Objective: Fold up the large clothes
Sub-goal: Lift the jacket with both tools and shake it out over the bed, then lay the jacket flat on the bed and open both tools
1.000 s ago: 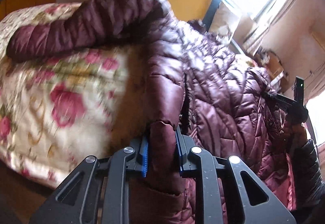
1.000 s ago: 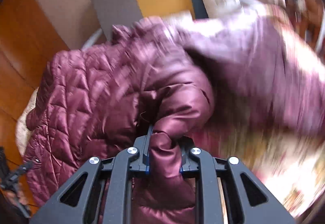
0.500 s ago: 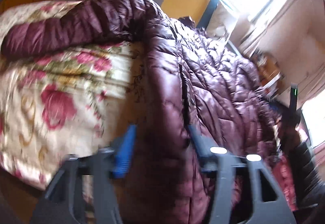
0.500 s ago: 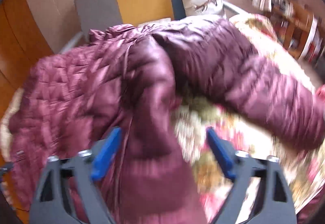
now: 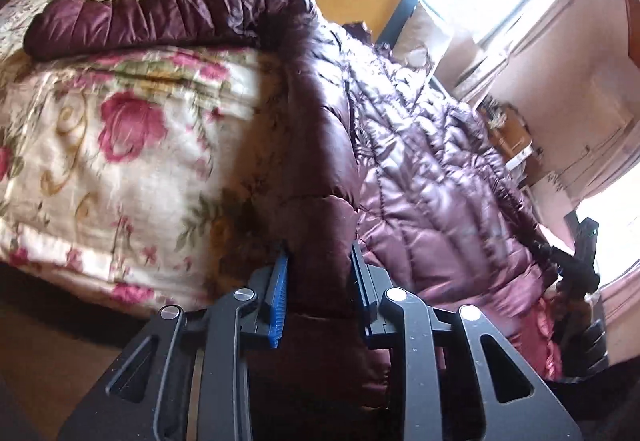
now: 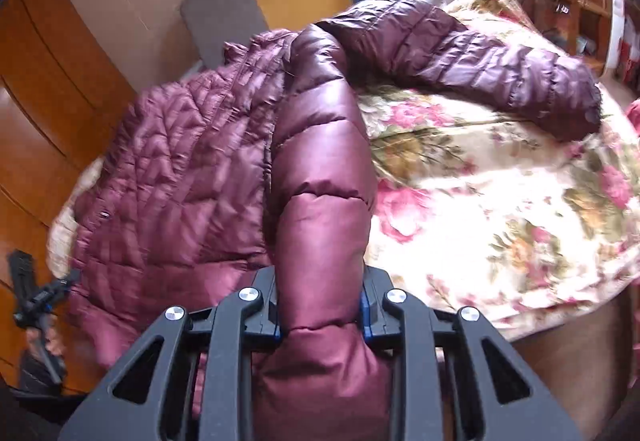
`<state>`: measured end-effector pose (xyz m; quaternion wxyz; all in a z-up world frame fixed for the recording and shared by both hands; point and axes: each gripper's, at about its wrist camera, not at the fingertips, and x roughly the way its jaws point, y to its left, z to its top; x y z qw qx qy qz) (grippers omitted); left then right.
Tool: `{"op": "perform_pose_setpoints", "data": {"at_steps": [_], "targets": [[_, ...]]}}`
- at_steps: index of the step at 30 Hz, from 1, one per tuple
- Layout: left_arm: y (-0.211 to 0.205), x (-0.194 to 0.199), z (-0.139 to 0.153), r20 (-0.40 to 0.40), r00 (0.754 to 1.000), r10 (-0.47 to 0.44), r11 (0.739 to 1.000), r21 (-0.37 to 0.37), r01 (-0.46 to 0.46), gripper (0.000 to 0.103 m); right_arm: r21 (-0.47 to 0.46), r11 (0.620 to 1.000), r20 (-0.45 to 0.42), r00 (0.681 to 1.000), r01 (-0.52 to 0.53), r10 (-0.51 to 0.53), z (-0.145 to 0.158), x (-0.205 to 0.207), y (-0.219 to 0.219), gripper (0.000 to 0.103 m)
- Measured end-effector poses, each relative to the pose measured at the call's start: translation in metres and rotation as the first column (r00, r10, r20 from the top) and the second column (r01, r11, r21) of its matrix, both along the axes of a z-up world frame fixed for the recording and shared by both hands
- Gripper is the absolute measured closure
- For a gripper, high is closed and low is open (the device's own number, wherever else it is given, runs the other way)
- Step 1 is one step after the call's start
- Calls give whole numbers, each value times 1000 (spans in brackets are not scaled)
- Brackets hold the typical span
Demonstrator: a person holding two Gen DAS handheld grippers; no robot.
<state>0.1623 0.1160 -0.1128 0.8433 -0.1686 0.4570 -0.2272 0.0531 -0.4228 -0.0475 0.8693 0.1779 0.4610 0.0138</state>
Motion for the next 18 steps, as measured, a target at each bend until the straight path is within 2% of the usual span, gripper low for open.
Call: {"op": "perform_pose_setpoints", "data": {"at_steps": [1,3,5,6,7,8,9,11,13,16,18], "targets": [[-2,-3,-8,-11,1000,3,1000,21,-3,76,-22,1000,-34,999,11,-11,-12,-2,0,77],[-13,-8,-14,-7,1000,-1,996,87,1,75,-65,997,-46,998,28,-31,-18,-3,3,77],[-14,-9,-7,10,1000,29,996,88,-30,62,-93,995,-49,998,39,-44,-11,-3,4,74],[-11,-9,-3,13,999,43,997,70,-44,56,-123,992,-58,997,38,-45,-5,-3,4,65],[-6,-9,1,16,998,58,997,52,-59,40,-147,989,-61,997,32,-42,-1,-3,6,54],[3,-11,8,26,996,88,995,34,-89,29,-147,989,-61,997,32,-42,-1,-3,6,49],[15,-11,15,43,990,133,991,18,-134,28,-186,981,-27,998,49,-55,17,-4,6,34],[40,-7,23,43,972,231,973,17,-232,28,-234,967,70,993,106,-92,44,-8,9,24],[79,4,28,26,927,375,927,17,-375,28,-247,962,144,986,116,-82,64,-7,19,13],[127,23,29,-11,847,532,846,42,-531,28,-171,985,187,982,19,13,77,9,54,12],[162,38,31,-24,786,618,787,12,-617,26,-150,986,186,978,-69,97,76,27,88,12]]}}
